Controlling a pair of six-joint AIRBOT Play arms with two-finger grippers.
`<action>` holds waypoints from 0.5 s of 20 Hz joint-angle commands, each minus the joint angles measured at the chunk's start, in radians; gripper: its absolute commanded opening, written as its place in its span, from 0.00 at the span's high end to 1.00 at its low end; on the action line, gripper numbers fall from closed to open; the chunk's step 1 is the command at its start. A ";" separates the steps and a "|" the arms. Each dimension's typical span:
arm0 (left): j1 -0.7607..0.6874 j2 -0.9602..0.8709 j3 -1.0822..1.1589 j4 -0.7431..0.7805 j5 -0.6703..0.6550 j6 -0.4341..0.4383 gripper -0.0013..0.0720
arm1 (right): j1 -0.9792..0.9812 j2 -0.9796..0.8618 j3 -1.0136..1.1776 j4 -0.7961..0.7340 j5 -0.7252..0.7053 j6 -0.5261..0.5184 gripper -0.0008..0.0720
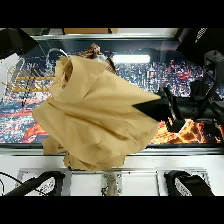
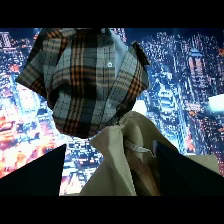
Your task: Fold the clothes and pants, and hang the long-sleeved shirts on hangers.
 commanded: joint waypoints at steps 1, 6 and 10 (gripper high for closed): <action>0.006 0.025 0.000 0.001 0.040 -0.011 0.19 | -0.020 0.007 0.004 0.049 -0.131 -0.037 0.98; -0.023 0.027 0.000 0.003 0.026 -0.017 0.96 | -0.322 0.092 0.004 0.045 -0.265 -0.036 0.98; -0.117 0.026 0.000 0.006 0.040 -0.016 0.96 | -0.716 0.185 0.010 -0.011 -0.307 0.021 0.98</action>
